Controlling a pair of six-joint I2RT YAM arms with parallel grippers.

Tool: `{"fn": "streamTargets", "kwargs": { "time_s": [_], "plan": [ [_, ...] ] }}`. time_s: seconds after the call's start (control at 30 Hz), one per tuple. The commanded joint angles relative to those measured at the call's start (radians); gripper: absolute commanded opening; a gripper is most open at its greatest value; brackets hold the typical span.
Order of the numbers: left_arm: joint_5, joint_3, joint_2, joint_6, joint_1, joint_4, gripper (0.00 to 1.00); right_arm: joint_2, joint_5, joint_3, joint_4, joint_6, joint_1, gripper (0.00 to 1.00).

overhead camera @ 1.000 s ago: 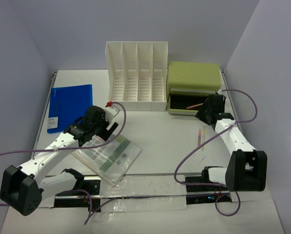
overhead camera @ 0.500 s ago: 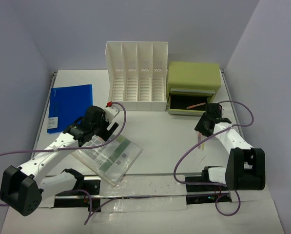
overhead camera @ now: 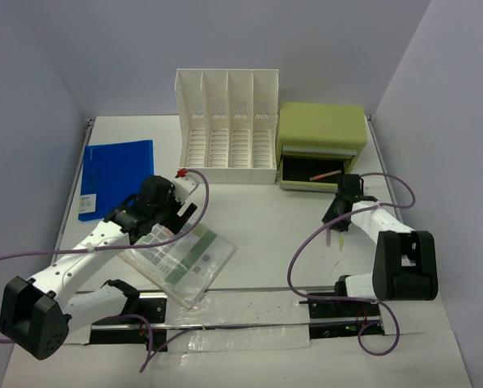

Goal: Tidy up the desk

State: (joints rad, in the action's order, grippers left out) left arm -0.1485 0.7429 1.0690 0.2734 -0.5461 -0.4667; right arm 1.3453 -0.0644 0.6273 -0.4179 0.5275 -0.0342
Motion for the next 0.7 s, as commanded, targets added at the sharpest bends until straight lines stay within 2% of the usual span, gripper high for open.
{"fn": "streamTargets", "kwargs": {
  "time_s": [0.0, 0.13, 0.2, 0.37, 0.43, 0.53, 0.67],
  "plan": [
    [0.022, 0.006, -0.017, 0.006, 0.005, 0.022, 0.99, 0.011, 0.015, -0.028, 0.038, 0.025, 0.062, 0.25],
    [0.023, 0.004, -0.017, 0.004, 0.005, 0.020, 0.99, 0.005, -0.003, -0.036, 0.041, 0.043, 0.132, 0.03],
    [0.023, 0.006, -0.017, 0.006, 0.005, 0.021, 0.99, -0.022, 0.039, -0.047, 0.055, 0.029, 0.166, 0.00],
    [0.021, 0.006, -0.010, 0.006, 0.005, 0.022, 0.99, -0.186, 0.227, -0.018, 0.087, -0.058, 0.273, 0.00],
    [0.018, 0.006, -0.008, 0.006, 0.006, 0.022, 0.99, -0.290, 0.255, 0.018, 0.105, -0.059, 0.274, 0.00],
    [0.015, 0.005, -0.008, 0.005, 0.005, 0.023, 0.99, -0.387, 0.213, 0.083, 0.160, -0.006, 0.232, 0.00],
    [0.013, 0.004, -0.010, 0.005, 0.005, 0.022, 0.99, -0.323, 0.195, 0.182, 0.192, 0.144, 0.099, 0.00]
  ]
}}
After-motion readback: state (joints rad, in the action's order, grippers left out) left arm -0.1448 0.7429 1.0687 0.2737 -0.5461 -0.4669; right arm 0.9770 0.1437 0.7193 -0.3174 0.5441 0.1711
